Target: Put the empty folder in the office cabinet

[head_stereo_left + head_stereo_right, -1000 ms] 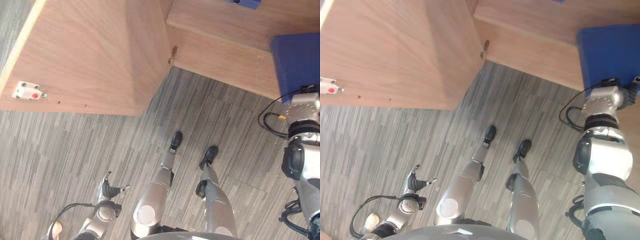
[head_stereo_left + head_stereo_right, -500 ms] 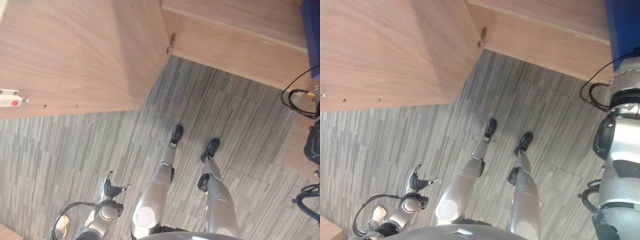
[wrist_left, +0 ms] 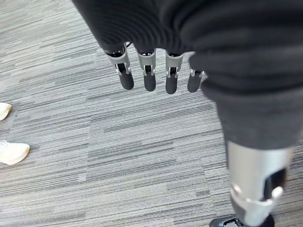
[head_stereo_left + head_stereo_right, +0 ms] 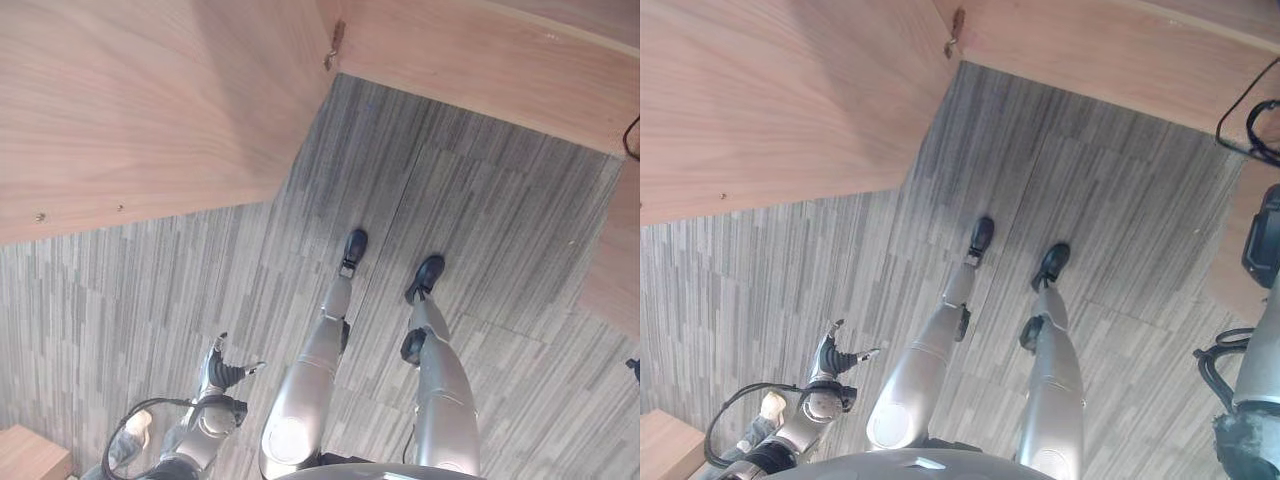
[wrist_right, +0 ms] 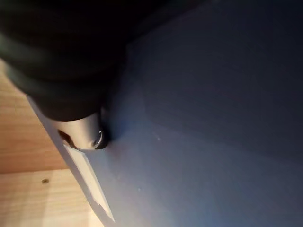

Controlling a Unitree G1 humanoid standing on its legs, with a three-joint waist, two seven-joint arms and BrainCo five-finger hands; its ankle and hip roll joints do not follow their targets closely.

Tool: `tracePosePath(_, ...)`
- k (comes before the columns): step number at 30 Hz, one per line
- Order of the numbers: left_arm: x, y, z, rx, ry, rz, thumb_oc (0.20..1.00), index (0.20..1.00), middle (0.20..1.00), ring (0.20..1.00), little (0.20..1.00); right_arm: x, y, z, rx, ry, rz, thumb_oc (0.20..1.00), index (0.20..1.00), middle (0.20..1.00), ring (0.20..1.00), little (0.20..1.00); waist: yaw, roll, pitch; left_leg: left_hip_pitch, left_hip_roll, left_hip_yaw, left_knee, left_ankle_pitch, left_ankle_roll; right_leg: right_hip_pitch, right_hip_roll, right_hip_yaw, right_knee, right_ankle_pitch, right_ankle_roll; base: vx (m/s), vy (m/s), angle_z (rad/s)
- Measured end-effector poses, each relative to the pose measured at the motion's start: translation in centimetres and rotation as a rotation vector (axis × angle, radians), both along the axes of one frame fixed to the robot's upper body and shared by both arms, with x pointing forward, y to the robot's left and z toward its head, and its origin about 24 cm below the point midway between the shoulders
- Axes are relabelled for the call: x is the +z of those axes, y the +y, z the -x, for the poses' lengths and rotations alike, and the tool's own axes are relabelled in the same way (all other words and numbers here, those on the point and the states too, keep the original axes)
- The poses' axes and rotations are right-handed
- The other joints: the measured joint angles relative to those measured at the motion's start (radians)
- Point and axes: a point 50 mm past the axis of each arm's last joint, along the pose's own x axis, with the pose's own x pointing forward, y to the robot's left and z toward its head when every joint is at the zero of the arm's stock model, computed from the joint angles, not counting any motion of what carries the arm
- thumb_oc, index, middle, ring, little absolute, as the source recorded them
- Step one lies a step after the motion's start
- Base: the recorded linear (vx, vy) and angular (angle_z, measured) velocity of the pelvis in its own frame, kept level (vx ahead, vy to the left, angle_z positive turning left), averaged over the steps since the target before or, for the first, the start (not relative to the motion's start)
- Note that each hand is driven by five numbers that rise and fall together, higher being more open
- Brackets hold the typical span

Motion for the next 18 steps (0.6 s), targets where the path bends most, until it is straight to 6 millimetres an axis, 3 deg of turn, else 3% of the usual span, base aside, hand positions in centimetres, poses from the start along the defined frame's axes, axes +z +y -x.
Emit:
tracePosePath(4, 0.1, 0.0, 0.0, 0.024, -0.007, 0.006, 1.000, 1.000, 1.000, 1.000, 1.000, 3.6, 0.4, 1.4, -0.026, -0.037, 0.096, 0.200, 0.200, 0.200, 0.200, 0.200, -0.003, -0.007, 0.001, -0.053, 0.003, -0.007, 0.000, 0.027, 0.008, -0.068, -0.002, -0.001, 0.038, -0.012, -0.014, 0.04, -0.037, 0.04)
tracePosePath(10, 0.2, 0.2, -0.1, 0.028, -0.016, -0.001, 1.000, 1.000, 1.000, 1.000, 1.000, 4.8, 1.0, 1.6, -0.028, -0.024, 0.150, 0.200, 0.200, 0.200, 0.200, 0.200, -0.005, -0.009, 0.001, -0.060, 0.010, -0.026, 0.000, 0.028, 0.008, -0.079, 0.002, -0.002, 0.067, -0.036, -0.014, 0.02, -0.026, 0.06)
tracePosePath(18, 0.7, 0.0, -0.6, 0.050, -0.058, 0.020, 1.000, 1.000, 1.000, 1.000, 1.000, 6.9, 1.7, 2.4, -0.023, -0.082, 0.154, 0.200, 0.200, 0.200, 0.200, 0.200, -0.004, -0.033, -0.003, -0.110, 0.014, -0.025, 0.000, 0.035, -0.003, -0.156, -0.001, 0.002, 0.118, -0.052, -0.026, 0.00, 0.000, 0.00)
